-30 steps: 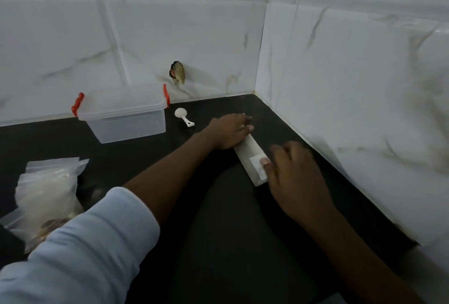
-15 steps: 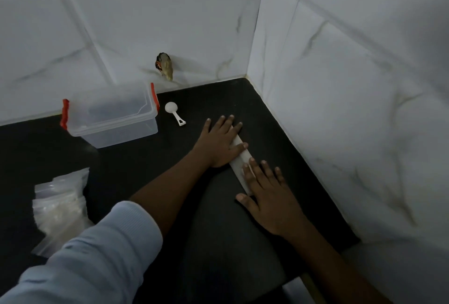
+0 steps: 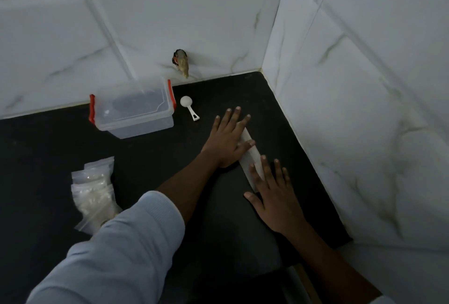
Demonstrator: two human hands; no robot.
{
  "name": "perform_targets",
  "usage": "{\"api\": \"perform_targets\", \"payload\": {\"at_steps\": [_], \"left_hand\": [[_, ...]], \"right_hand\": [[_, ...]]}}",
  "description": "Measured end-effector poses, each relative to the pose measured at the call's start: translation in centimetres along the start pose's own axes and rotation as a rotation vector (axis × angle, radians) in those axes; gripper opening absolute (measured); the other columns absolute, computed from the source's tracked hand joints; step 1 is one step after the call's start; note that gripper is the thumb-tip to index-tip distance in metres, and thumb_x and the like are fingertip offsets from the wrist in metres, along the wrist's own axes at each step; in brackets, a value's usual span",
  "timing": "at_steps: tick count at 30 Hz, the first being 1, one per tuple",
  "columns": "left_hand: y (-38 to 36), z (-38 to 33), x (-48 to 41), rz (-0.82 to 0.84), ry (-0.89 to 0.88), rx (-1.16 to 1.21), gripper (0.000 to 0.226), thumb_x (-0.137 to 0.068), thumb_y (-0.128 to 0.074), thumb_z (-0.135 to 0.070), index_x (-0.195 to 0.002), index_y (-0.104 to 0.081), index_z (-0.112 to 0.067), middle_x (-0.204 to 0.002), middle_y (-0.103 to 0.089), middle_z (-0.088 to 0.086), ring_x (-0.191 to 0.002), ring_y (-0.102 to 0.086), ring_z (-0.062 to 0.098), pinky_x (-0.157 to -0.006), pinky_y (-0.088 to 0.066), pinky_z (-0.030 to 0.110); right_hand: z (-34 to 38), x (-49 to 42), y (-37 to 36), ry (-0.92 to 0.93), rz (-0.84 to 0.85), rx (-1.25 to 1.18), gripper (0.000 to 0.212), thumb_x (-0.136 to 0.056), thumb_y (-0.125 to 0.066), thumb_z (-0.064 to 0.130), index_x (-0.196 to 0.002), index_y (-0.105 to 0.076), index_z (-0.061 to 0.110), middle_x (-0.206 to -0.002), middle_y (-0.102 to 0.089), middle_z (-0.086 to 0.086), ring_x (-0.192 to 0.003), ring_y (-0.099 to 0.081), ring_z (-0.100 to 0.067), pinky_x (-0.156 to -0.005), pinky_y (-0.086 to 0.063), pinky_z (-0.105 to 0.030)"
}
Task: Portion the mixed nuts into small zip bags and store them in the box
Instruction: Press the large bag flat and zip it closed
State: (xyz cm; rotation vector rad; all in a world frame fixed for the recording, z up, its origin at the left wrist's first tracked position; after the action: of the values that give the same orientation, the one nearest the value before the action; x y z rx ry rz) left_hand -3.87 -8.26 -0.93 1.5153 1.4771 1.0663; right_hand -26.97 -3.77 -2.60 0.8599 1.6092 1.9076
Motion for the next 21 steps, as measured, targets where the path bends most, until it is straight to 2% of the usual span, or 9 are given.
{"api": "perform_targets", "payload": {"at_steps": [4,6,10,13,15,17,18,20,21], "left_hand": [[1.8,0.7,3.7,-0.051,0.008,-0.072,0.074,-0.102,-0.028,-0.064,-0.163,-0.007,-0.028,-0.170,0.015,0.002,-0.154,0.023,0.022,-0.126,0.005,0.055],[3.0,1.7,5.4,-0.090,0.034,-0.137,0.072,-0.103,-0.029,-0.063,-0.163,-0.010,-0.028,-0.170,0.015,0.003,-0.154,0.024,0.024,-0.125,0.004,0.057],[7.9,6.3,8.8,-0.273,0.241,-0.226,0.072,-0.102,-0.035,-0.059,-0.163,-0.012,-0.027,-0.170,0.015,0.007,-0.155,0.020,0.031,-0.124,0.002,0.060],[11.8,10.2,10.9,-0.470,0.429,-0.218,0.072,-0.102,-0.041,-0.053,-0.162,-0.017,-0.023,-0.170,0.013,0.013,-0.156,0.014,0.036,-0.125,0.004,0.057],[13.9,12.8,12.2,-0.575,0.638,-0.146,0.074,-0.100,-0.048,-0.047,-0.162,-0.019,-0.019,-0.169,0.010,0.017,-0.155,0.010,0.040,-0.125,0.004,0.054],[15.6,14.9,13.2,-0.622,0.856,0.110,0.079,-0.098,-0.056,-0.037,-0.162,-0.016,-0.013,-0.169,-0.002,0.022,-0.156,0.001,0.041,-0.126,-0.005,0.053],[16.1,16.0,13.6,-0.641,0.939,0.355,0.081,-0.098,-0.060,-0.031,-0.162,-0.014,-0.010,-0.168,-0.010,0.021,-0.155,-0.009,0.040,-0.125,-0.017,0.052],[16.9,17.2,14.4,-0.650,1.058,0.913,0.078,-0.099,-0.063,-0.023,-0.161,-0.018,-0.011,-0.161,-0.032,0.018,-0.142,-0.042,0.038,-0.108,-0.046,0.047],[17.2,17.3,14.8,-0.634,1.074,1.099,0.071,-0.099,-0.063,-0.022,-0.159,-0.026,-0.011,-0.154,-0.043,0.017,-0.130,-0.055,0.035,-0.100,-0.054,0.046]], "right_hand": [[0.3,0.1,0.5,-0.011,-0.057,-0.009,0.076,-0.100,-0.015,0.071,-0.163,0.010,0.038,-0.173,0.004,-0.010,-0.157,-0.001,-0.042,-0.123,-0.008,-0.065],[1.2,-0.8,1.8,-0.011,-0.128,-0.048,0.076,-0.101,-0.023,0.067,-0.165,-0.003,0.032,-0.173,-0.005,-0.012,-0.157,-0.007,-0.041,-0.124,-0.006,-0.063],[6.7,-7.4,6.1,0.113,-0.252,-0.310,0.065,-0.105,-0.036,0.053,-0.160,-0.033,0.019,-0.165,-0.032,-0.013,-0.151,-0.030,-0.035,-0.125,-0.020,-0.056],[11.6,-13.4,9.5,0.130,-0.156,-0.620,0.062,-0.105,-0.047,0.046,-0.160,-0.031,0.020,-0.167,-0.029,-0.009,-0.154,-0.025,-0.026,-0.125,-0.026,-0.047],[14.6,-17.0,11.5,0.091,-0.038,-0.817,0.065,-0.104,-0.056,0.038,-0.161,-0.028,0.022,-0.167,-0.027,0.000,-0.153,-0.025,-0.017,-0.124,-0.026,-0.040],[16.9,-20.4,12.6,0.046,0.051,-1.004,0.065,-0.103,-0.059,0.032,-0.160,-0.030,0.021,-0.158,-0.038,0.007,-0.143,-0.038,-0.011,-0.118,-0.033,-0.034],[17.9,-21.9,12.8,0.010,0.091,-1.090,0.064,-0.101,-0.060,0.031,-0.159,-0.034,0.021,-0.153,-0.045,0.005,-0.138,-0.046,-0.013,-0.115,-0.039,-0.035],[19.1,-23.8,13.0,-0.110,0.156,-1.227,0.061,-0.098,-0.063,0.030,-0.155,-0.041,0.019,-0.142,-0.058,-0.001,-0.124,-0.059,-0.018,-0.104,-0.051,-0.038],[19.4,-24.3,13.0,-0.163,0.164,-1.278,0.056,-0.098,-0.063,0.026,-0.151,-0.046,0.017,-0.135,-0.061,-0.002,-0.114,-0.062,-0.017,-0.094,-0.055,-0.035]]}}
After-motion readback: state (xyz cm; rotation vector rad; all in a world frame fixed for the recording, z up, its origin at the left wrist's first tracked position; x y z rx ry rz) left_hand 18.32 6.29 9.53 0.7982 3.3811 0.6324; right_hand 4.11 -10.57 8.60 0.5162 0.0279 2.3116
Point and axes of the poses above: each hand's wrist, its own x-axis away from the middle knuckle, its own y-axis out of the back of the hand, z = x × y, the point moved 1 cm from there along -x, towards the middle knuckle
